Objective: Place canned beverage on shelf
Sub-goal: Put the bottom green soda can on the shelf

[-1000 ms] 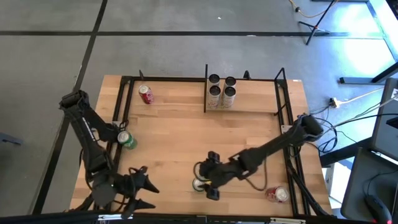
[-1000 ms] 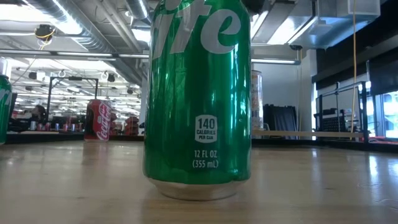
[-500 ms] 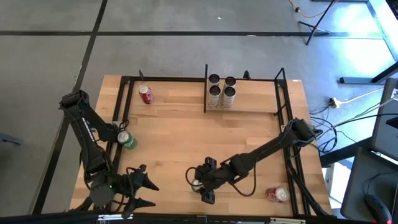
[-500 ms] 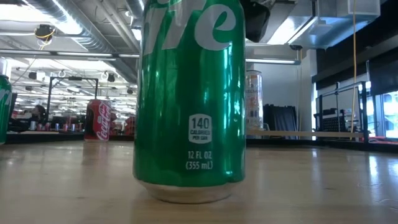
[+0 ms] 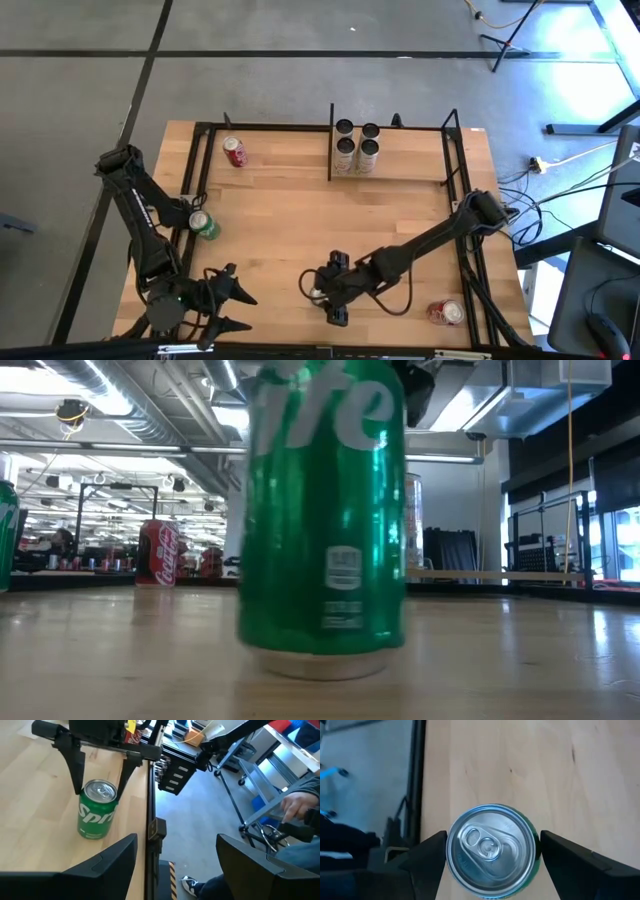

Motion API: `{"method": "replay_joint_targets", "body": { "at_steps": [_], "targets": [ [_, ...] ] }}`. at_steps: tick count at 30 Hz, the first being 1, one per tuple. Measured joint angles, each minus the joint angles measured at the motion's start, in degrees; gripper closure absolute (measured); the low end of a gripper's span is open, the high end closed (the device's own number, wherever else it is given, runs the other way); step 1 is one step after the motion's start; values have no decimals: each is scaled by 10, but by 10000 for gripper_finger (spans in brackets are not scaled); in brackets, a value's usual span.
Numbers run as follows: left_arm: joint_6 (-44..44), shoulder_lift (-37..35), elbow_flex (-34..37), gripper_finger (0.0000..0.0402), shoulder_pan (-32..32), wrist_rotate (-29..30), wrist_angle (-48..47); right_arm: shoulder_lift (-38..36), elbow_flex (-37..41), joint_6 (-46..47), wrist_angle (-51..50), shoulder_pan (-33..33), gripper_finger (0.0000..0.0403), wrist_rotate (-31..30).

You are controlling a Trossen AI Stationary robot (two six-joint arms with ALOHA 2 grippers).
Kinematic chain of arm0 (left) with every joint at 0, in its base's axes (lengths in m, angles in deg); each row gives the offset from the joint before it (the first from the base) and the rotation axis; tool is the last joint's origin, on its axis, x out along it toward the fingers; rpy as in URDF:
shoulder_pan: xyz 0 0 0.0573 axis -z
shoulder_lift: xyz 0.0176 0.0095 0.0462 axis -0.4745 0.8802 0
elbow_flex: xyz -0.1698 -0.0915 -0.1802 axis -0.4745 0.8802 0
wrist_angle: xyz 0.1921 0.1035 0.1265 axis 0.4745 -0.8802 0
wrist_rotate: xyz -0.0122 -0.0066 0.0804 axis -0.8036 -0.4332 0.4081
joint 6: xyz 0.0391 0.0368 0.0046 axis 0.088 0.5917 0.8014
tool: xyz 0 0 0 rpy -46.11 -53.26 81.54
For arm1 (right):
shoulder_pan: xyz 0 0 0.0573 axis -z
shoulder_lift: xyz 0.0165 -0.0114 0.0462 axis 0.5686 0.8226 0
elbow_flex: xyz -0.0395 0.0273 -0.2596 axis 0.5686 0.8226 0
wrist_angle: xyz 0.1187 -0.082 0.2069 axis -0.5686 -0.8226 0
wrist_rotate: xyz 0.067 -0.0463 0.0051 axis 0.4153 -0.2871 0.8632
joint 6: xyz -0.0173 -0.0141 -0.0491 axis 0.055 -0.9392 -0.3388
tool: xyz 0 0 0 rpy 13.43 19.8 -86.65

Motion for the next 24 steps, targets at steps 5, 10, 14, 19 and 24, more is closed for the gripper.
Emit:
{"method": "replay_joint_targets", "body": {
  "at_steps": [5,10,14,19,24],
  "targets": [
    [0,0,0,136,-1,-1,0,-13,-10,-40,-74,1,104,9],
    [1,0,0,136,-1,0,0,-13,-59,-43,-157,0,104,20],
    [2,0,0,136,-1,11,0,-14,-88,-27,-152,-1,104,13],
    [2,0,0,136,-6,12,0,-14,-91,11,-162,-1,104,-5],
    [2,0,0,136,-7,12,0,-1,-90,35,-172,-1,104,-2]
  ]
}}
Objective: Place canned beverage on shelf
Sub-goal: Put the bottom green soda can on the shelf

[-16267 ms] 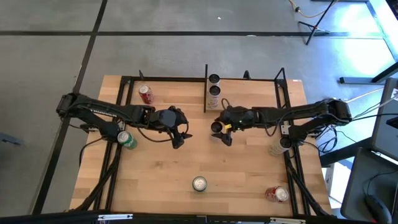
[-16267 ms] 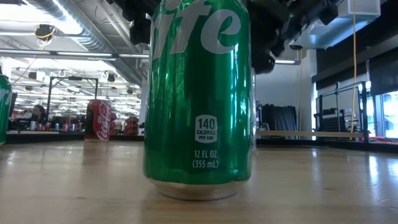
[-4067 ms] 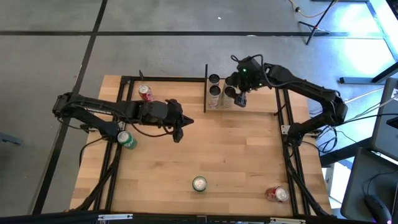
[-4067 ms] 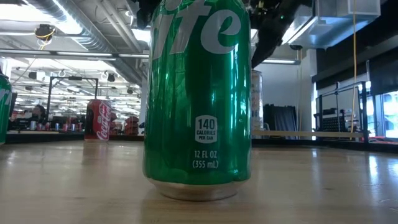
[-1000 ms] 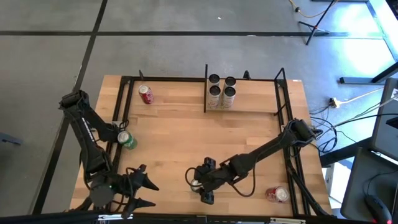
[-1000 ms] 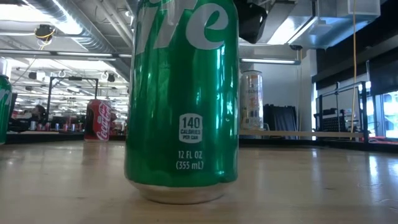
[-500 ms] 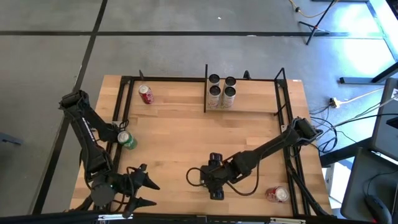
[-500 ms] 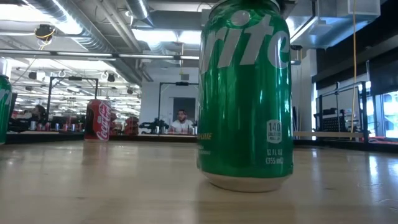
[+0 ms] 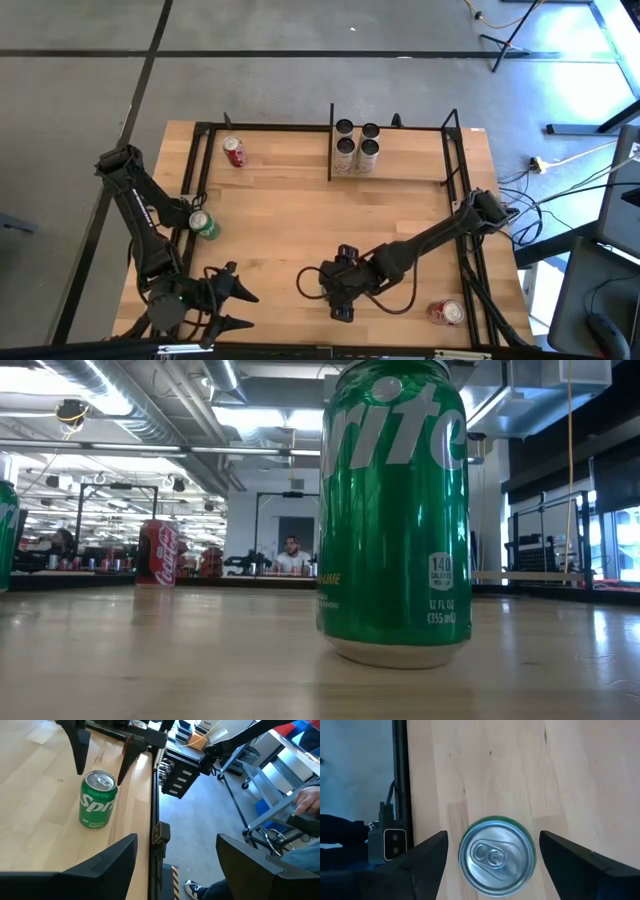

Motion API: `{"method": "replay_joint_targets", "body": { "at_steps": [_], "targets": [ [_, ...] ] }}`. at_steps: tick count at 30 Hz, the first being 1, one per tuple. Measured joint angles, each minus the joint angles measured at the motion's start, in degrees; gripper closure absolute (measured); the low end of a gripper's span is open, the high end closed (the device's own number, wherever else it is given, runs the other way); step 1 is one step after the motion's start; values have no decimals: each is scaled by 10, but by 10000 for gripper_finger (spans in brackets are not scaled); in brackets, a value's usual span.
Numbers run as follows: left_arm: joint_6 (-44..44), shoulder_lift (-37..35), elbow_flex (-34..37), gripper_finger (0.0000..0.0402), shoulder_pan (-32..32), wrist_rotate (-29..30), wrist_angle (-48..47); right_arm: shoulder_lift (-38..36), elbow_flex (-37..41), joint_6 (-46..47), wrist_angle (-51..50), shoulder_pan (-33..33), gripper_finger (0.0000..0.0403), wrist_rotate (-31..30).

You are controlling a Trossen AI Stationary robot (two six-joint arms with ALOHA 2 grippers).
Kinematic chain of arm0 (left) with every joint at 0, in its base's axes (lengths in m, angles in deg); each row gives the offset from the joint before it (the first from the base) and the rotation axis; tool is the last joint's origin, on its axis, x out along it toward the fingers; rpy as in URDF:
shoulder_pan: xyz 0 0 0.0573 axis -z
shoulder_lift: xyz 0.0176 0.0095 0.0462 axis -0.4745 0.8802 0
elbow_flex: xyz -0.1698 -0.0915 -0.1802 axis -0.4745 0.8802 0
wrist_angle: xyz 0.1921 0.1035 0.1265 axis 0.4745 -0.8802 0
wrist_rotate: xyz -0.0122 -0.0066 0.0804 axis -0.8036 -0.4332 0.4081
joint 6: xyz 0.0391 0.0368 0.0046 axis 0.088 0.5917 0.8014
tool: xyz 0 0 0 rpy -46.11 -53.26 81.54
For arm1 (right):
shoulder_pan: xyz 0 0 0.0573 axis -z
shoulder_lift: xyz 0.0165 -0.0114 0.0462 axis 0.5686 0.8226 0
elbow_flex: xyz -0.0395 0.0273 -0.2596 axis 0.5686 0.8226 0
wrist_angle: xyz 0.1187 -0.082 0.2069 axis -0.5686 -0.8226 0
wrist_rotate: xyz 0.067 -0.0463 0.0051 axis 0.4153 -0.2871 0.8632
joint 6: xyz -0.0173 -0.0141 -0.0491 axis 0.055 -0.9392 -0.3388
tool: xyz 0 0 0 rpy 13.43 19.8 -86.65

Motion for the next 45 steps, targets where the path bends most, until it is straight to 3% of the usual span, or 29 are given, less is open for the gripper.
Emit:
{"method": "replay_joint_targets", "body": {
  "at_steps": [13,18,27,36,40,45],
  "targets": [
    [0,0,0,136,-12,2,-4,37,-2,28,-4,0,104,24],
    [0,0,0,136,-17,0,-4,39,-2,31,-3,0,105,5],
    [0,0,0,136,-17,-1,-4,39,-2,39,-1,2,128,30],
    [0,0,0,136,-17,-2,-4,52,2,66,-32,1,44,35],
    [0,0,0,136,-17,-2,-4,51,1,63,-28,0,29,26],
    [0,0,0,136,-17,-2,-4,54,1,52,-29,0,73,14]
  ]
}}
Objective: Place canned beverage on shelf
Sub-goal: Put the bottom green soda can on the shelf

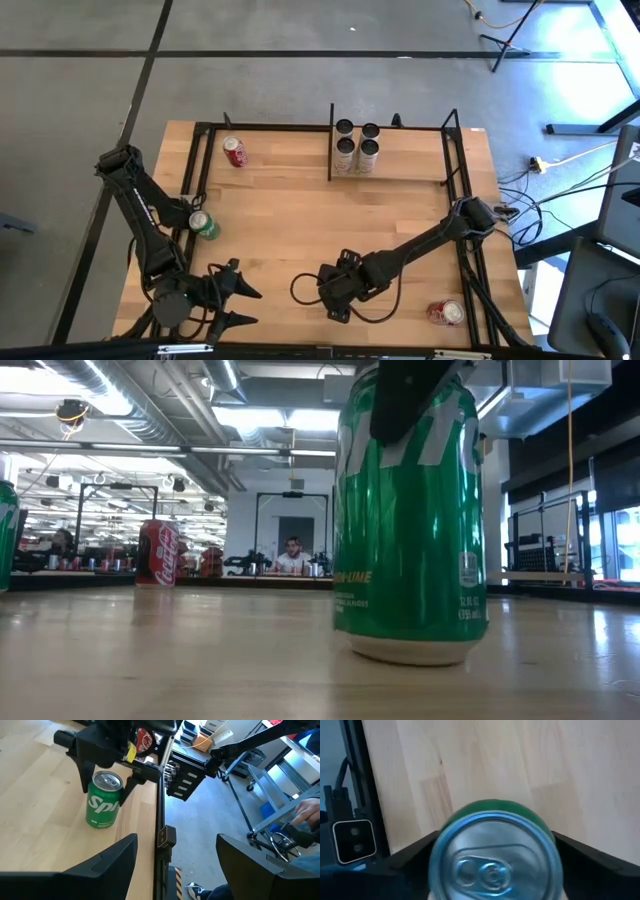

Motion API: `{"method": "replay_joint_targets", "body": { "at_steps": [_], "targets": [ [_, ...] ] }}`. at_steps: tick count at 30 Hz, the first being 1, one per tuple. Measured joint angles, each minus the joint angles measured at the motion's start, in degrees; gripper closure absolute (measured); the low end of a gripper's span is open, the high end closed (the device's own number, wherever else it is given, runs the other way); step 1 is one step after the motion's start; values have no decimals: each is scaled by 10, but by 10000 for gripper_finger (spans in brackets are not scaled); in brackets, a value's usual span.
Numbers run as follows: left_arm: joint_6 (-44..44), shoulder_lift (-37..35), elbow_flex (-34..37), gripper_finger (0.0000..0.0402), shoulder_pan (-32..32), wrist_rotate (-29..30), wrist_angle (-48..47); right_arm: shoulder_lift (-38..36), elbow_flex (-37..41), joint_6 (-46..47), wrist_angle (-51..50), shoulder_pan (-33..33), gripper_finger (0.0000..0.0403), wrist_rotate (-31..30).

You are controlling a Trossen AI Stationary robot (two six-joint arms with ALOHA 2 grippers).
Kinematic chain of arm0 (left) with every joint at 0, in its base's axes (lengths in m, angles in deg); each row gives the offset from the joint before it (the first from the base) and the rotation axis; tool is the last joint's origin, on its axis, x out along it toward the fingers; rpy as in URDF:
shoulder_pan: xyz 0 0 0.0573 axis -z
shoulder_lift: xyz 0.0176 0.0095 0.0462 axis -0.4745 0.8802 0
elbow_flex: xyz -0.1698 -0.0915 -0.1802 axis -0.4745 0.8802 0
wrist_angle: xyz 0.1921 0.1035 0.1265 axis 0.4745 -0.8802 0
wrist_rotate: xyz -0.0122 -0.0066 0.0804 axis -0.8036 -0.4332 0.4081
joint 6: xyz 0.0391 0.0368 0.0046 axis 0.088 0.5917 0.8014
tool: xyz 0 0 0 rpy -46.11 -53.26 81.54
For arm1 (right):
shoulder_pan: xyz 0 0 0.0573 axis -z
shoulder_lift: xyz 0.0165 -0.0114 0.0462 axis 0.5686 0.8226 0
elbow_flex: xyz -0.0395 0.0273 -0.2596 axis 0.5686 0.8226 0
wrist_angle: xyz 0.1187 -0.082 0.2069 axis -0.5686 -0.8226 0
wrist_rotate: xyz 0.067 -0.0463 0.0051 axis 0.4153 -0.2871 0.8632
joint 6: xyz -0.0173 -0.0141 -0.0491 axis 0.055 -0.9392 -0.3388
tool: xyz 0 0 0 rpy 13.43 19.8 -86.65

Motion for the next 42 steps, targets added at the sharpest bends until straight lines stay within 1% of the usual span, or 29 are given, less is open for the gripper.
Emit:
{"method": "replay_joint_targets", "body": {
  "at_steps": [3,4,10,13,16,20,24,26,28,32,35,39,42],
  "targets": [
    [0,0,0,136,0,0,0,-2,0,-7,1,0,127,-7],
    [0,0,0,136,0,0,0,-3,0,-9,-1,0,132,-6],
    [0,0,0,136,0,6,3,-21,-5,-14,-35,0,132,2],
    [-1,0,0,136,-1,30,7,-47,-12,-40,-54,0,132,3],
    [-13,0,0,136,-9,51,38,-83,-13,-73,-83,0,132,-8],
    [-14,0,0,136,-43,68,72,-134,-14,-132,-141,7,132,-44],
    [-14,0,0,136,-102,64,78,-180,-11,-202,-208,27,132,-74],
    [-14,0,0,136,-140,49,80,-203,-2,-235,-248,44,132,-85],
    [-15,0,0,136,-178,22,85,-229,15,-271,-273,62,132,-96],
    [-15,0,0,136,-246,-34,94,-298,71,-340,-268,113,132,-98],
    [-15,0,0,136,-285,-54,93,-359,125,-378,-255,163,132,-93],
    [-3,0,0,136,-326,-90,92,-440,204,-422,-220,252,132,-56],
    [-1,0,0,136,-353,-121,91,-482,251,-454,-178,334,132,-12]
  ]
}}
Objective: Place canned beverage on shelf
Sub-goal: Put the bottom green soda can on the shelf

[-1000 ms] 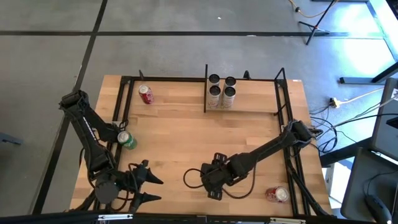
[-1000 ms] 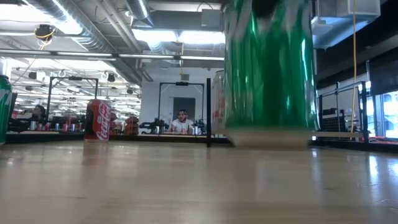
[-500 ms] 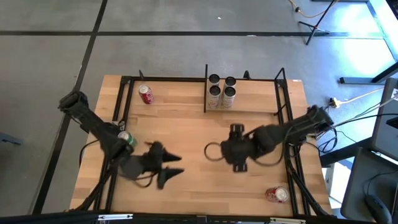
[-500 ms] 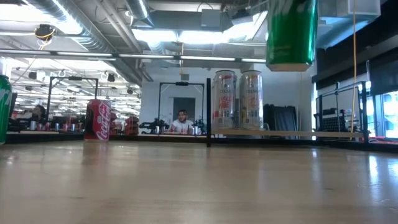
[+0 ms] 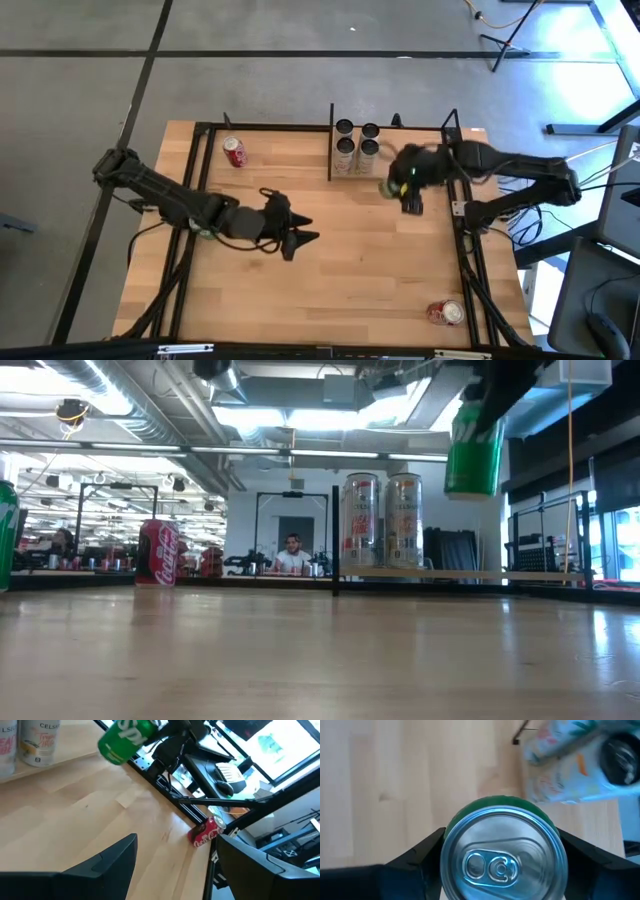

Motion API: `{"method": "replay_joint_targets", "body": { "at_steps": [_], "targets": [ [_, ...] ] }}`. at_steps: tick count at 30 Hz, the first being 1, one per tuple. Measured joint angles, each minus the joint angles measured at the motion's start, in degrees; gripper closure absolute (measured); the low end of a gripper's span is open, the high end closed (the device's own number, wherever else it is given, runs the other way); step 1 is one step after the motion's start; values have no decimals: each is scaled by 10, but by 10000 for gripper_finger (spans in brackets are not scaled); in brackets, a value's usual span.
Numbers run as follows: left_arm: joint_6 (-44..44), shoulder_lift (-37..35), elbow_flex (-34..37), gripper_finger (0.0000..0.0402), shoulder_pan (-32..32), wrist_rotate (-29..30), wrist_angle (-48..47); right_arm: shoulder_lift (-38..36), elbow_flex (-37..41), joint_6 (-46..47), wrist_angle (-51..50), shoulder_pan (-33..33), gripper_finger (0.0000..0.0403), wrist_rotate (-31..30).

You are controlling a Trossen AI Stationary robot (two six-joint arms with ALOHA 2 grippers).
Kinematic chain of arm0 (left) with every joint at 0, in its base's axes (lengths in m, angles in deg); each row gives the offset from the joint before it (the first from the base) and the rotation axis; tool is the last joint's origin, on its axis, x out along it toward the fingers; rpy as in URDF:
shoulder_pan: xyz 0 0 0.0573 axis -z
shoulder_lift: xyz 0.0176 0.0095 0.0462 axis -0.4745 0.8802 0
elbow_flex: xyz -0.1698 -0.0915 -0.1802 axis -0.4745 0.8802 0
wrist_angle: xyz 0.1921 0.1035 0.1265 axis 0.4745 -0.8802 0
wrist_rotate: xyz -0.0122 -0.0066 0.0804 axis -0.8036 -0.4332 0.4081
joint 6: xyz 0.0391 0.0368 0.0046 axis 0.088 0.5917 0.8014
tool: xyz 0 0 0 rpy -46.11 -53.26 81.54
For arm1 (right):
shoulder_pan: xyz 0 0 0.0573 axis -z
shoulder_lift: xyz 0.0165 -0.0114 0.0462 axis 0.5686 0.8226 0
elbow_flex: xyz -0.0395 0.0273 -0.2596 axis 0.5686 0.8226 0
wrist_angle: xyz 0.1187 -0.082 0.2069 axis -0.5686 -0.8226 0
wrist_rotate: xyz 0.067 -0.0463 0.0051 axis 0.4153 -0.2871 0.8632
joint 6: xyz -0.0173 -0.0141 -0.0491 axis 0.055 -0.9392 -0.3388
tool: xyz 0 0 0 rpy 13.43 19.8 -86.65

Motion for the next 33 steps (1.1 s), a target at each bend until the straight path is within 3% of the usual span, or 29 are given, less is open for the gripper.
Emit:
{"method": "replay_joint_targets", "body": {
  "at_steps": [6,14,22,33],
  "targets": [
    [48,0,0,136,-43,-56,0,-3,15,-50,10,158,132,44],
    [61,0,0,136,-92,-109,0,54,15,-114,39,306,132,110],
    [56,0,0,136,-74,-108,-1,141,15,-125,86,371,132,153],
    [43,0,0,136,-48,-87,-1,149,15,-179,142,415,132,211]
  ]
}}
